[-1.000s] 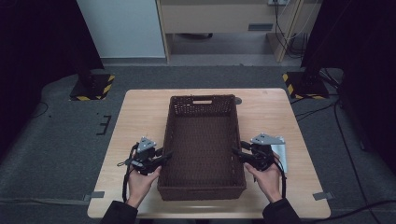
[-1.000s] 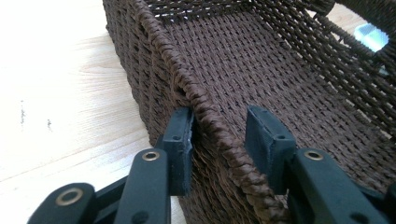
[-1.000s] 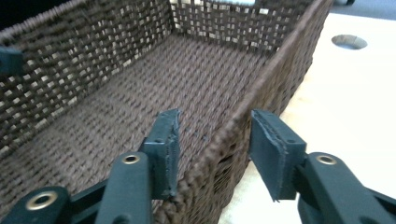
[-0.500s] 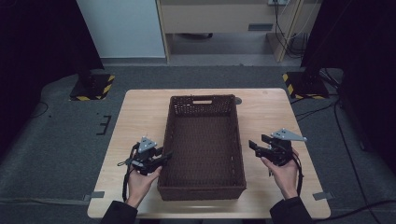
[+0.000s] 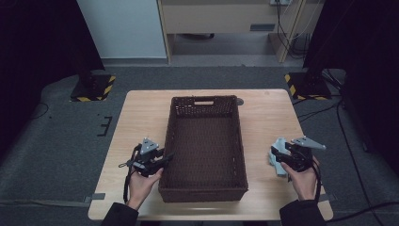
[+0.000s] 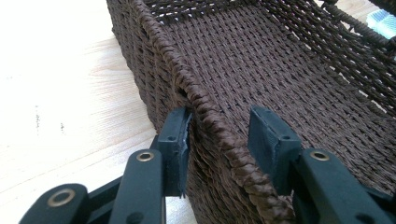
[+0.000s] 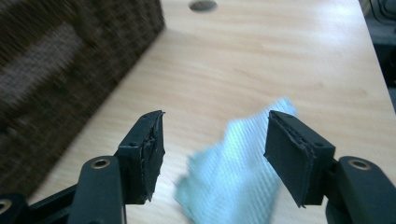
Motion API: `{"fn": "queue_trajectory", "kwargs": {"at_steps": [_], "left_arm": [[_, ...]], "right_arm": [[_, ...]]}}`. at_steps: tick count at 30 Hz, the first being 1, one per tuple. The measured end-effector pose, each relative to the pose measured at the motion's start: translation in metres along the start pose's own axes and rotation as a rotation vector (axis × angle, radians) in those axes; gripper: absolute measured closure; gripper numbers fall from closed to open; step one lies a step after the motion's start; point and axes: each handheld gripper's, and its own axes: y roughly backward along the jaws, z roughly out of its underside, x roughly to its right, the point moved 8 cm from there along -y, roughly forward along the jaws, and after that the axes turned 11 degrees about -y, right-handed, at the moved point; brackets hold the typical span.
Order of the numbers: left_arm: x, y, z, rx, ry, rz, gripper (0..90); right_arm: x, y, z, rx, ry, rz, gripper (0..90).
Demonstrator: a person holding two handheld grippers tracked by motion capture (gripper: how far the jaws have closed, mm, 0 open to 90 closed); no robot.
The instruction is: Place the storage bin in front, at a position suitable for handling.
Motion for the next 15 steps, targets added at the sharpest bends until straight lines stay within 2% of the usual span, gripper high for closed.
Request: {"fn": "queue_trajectory", "kwargs": {"at_steps": [5, 10, 15], "left_arm": [[0.001, 0.0, 0.0, 0.003, 0.012, 0.019, 61.2], [0.002, 0.0, 0.0, -0.005, 0.007, 0.033, 63.1], [0.002, 0.001, 0.0, -0.005, 0.008, 0.037, 63.5]], "right_arm": [[0.014, 0.0, 0.014, -0.031, -0.007, 0.038, 38.4], [0.023, -0.004, 0.02, -0.043, -0.017, 0.061, 39.3], [0.032, -0.011, 0.028, -0.071, -0.004, 0.085, 45.0]]}}
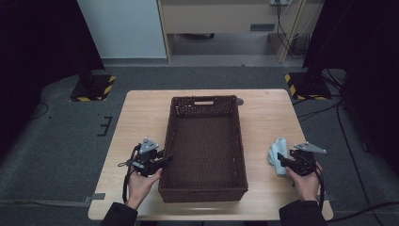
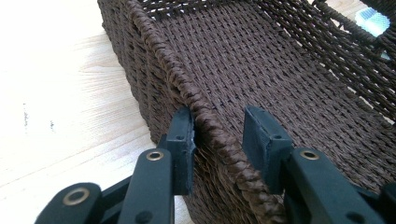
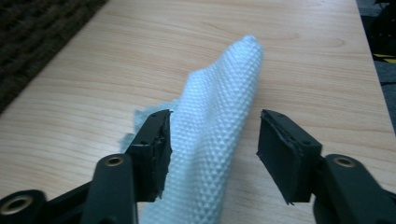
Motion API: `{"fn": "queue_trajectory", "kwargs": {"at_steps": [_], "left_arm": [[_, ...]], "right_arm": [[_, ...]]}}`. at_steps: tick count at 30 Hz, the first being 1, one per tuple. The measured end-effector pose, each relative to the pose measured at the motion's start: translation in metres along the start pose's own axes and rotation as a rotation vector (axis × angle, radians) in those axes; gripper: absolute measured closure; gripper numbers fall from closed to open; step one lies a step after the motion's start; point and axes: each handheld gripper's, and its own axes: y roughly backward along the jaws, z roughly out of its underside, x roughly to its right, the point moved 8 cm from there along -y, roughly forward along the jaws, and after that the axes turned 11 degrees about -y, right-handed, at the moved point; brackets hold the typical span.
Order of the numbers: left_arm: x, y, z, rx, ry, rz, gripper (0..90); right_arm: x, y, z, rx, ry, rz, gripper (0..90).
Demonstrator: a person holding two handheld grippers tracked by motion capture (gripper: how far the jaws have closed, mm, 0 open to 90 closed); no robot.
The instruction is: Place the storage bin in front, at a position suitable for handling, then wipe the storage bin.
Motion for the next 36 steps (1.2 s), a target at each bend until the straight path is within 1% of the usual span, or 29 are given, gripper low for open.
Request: {"fn": "queue_trajectory", "kwargs": {"at_steps": [1, 3, 5, 6, 7, 9, 11, 14, 15, 17, 18, 22, 24, 25, 28, 32, 36], "left_arm": [[0.0, 0.0, 0.0, 0.0, 0.0, 0.0, 63.5], [0.0, 0.0, 0.0, 0.0, 0.0, -0.002, 63.6], [0.0, 0.0, 0.0, 0.0, 0.001, -0.002, 63.6], [0.0, 0.0, 0.0, 0.001, 0.002, -0.001, 63.6], [0.0, 0.0, 0.0, 0.001, 0.003, 0.0, 63.4], [0.0, 0.0, 0.0, 0.001, 0.002, 0.001, 63.0], [0.0, 0.0, 0.0, -0.002, 0.0, -0.003, 62.8], [0.0, 0.0, 0.0, 0.002, 0.002, -0.006, 62.9], [0.0, 0.0, 0.0, 0.003, 0.003, -0.005, 62.8], [0.0, 0.0, 0.0, 0.002, 0.002, -0.002, 62.8], [0.0, 0.0, 0.0, 0.005, 0.005, 0.0, 62.9], [0.001, 0.0, 0.0, 0.003, 0.006, 0.003, 63.9], [0.001, 0.0, 0.0, 0.001, 0.006, 0.002, 64.5], [0.001, 0.001, 0.001, -0.001, 0.005, 0.003, 64.6], [0.001, 0.002, 0.001, -0.005, 0.005, 0.01, 64.8], [0.001, 0.005, 0.002, -0.009, 0.001, 0.01, 65.1], [0.002, 0.007, 0.004, -0.009, -0.006, 0.002, 65.2]], "right_arm": [[0.001, -0.001, 0.001, -0.007, -0.009, 0.003, 45.3], [0.004, -0.005, 0.004, -0.022, -0.023, -0.005, 46.8], [0.005, -0.007, 0.006, -0.034, -0.025, -0.002, 49.0], [0.005, -0.007, 0.007, -0.041, -0.028, -0.005, 51.8], [0.005, -0.008, 0.007, -0.044, -0.02, -0.011, 53.3], [0.004, -0.008, 0.007, -0.05, -0.025, -0.019, 60.3], [0.003, -0.009, 0.007, -0.063, -0.033, -0.019, 65.7], [0.002, -0.01, 0.007, -0.075, -0.029, -0.022, 71.8], [0.002, -0.01, 0.007, -0.08, -0.027, -0.027, 75.1], [0.0, -0.008, 0.006, -0.08, -0.048, -0.043, 81.0], [-0.001, -0.007, 0.004, -0.076, -0.042, -0.055, 82.4], [-0.006, -0.004, 0.0, -0.061, -0.039, -0.076, 83.5], [-0.011, -0.002, -0.003, -0.044, -0.035, -0.091, 83.7], [-0.013, -0.001, -0.004, -0.042, -0.043, -0.099, 83.8], [-0.019, 0.002, -0.009, -0.02, -0.032, -0.121, 84.2], [-0.025, 0.003, -0.012, -0.013, -0.03, -0.143, 84.3], [-0.03, 0.007, -0.016, 0.013, -0.036, -0.163, 84.3]]}}
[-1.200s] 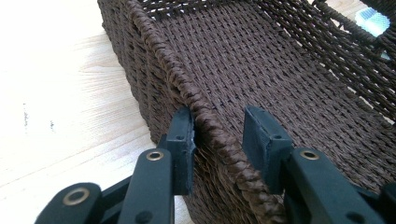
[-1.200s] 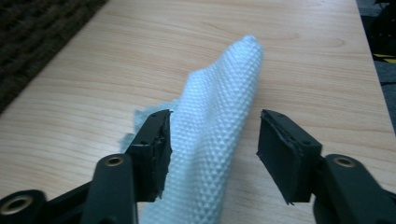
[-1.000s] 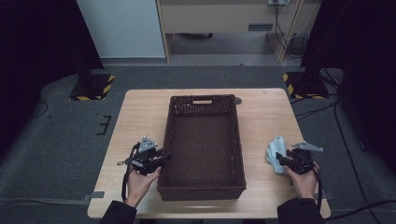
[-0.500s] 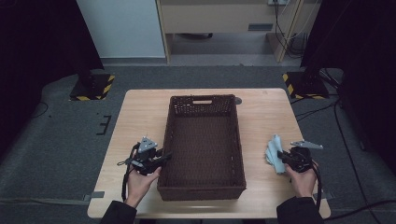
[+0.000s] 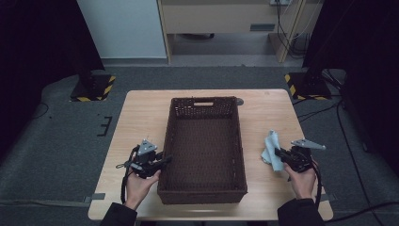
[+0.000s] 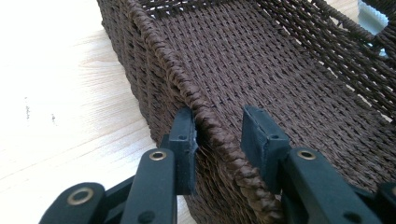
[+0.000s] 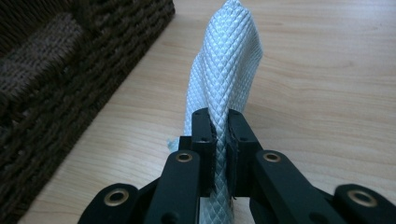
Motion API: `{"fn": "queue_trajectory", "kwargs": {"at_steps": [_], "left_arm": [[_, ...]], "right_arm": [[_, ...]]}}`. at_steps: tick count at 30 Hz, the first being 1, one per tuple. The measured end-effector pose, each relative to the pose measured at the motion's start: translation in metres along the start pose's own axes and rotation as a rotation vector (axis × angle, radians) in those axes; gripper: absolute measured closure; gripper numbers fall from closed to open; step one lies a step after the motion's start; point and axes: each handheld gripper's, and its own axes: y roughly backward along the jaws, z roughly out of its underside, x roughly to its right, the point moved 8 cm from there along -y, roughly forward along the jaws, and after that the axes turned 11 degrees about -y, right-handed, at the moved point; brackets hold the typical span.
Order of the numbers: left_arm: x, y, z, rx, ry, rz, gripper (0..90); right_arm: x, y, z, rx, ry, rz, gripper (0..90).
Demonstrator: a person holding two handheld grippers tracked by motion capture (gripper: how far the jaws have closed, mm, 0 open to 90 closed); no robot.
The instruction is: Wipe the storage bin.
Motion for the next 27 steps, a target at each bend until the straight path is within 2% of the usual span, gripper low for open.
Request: {"fn": "queue_trajectory", "kwargs": {"at_steps": [6, 10, 15, 20, 24, 27], "left_arm": [[0.001, 0.003, 0.002, -0.006, -0.008, 0.002, 64.6], [0.0, 0.004, 0.002, -0.002, -0.007, 0.014, 63.8], [-0.002, 0.005, 0.003, -0.006, -0.012, 0.017, 64.2], [-0.005, 0.005, 0.002, -0.001, 0.0, 0.023, 64.5], [-0.01, 0.003, -0.002, -0.004, -0.005, -0.001, 61.3], [-0.015, 0.002, -0.008, 0.012, -0.012, -0.026, 59.2]], "right_arm": [[-0.008, 0.003, -0.009, 0.041, 0.01, -0.029, 84.3], [-0.011, 0.004, -0.016, 0.062, 0.012, -0.031, 84.3], [-0.016, 0.001, -0.025, 0.077, 0.026, -0.035, 84.3], [-0.027, -0.005, -0.032, 0.084, 0.048, -0.045, 84.3], [-0.031, -0.01, -0.034, 0.077, 0.061, -0.042, 84.2], [-0.034, -0.013, -0.038, 0.085, 0.056, -0.043, 84.2]]}}
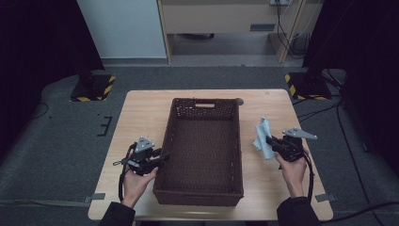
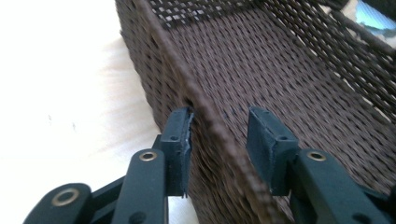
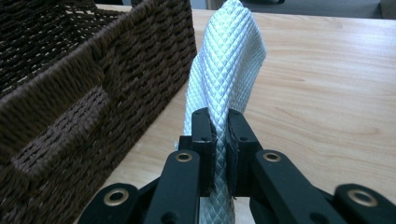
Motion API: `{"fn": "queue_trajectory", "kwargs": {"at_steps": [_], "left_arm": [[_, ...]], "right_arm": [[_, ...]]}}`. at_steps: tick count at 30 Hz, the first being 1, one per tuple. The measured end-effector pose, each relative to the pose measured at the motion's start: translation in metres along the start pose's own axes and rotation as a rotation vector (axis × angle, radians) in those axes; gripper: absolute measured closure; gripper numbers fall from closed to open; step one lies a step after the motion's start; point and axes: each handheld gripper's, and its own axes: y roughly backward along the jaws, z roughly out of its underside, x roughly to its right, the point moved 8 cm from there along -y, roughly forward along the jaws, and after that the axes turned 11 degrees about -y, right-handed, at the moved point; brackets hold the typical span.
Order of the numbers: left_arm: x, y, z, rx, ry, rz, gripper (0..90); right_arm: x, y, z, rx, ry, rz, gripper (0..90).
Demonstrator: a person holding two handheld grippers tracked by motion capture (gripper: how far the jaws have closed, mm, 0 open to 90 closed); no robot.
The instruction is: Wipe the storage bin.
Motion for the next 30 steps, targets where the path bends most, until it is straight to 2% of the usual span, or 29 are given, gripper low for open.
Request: {"fn": "queue_trajectory", "kwargs": {"at_steps": [4, 6, 7, 11, 13, 15, 19, 23, 27, 30], "left_arm": [[-0.014, 0.001, -0.011, 0.026, 0.012, -0.03, 56.3], [-0.019, -0.003, -0.014, 0.034, 0.031, -0.019, 55.7], [-0.02, -0.006, -0.014, 0.028, 0.022, -0.011, 56.2], [-0.014, -0.017, -0.011, -0.004, -0.023, -0.007, 57.5], [-0.01, -0.02, -0.009, -0.022, -0.039, -0.005, 62.4], [-0.008, -0.02, -0.007, -0.033, -0.057, -0.028, 65.0], [-0.006, -0.018, -0.005, -0.032, -0.039, -0.013, 68.2], [-0.002, -0.014, -0.002, -0.039, -0.044, -0.013, 68.4], [0.003, -0.01, 0.0, -0.038, -0.04, -0.022, 68.3], [0.003, -0.01, 0.0, -0.034, -0.04, -0.034, 68.1]], "right_arm": [[-0.003, -0.005, -0.002, -0.01, 0.014, -0.002, 84.2], [-0.004, -0.008, -0.003, -0.004, 0.015, 0.002, 84.2], [-0.004, -0.009, -0.003, -0.007, 0.016, 0.002, 84.2], [-0.005, -0.015, -0.005, -0.01, 0.014, 0.008, 84.3], [-0.007, -0.017, -0.008, -0.008, 0.018, 0.009, 84.3], [-0.01, -0.022, -0.011, -0.007, 0.021, 0.004, 84.3], [-0.015, -0.034, -0.016, -0.013, 0.036, 0.005, 84.3], [-0.019, -0.048, -0.021, -0.012, 0.039, 0.005, 84.3], [-0.021, -0.063, -0.024, -0.018, 0.026, 0.006, 84.5], [-0.027, -0.077, -0.023, -0.011, 0.007, -0.019, 84.6]]}}
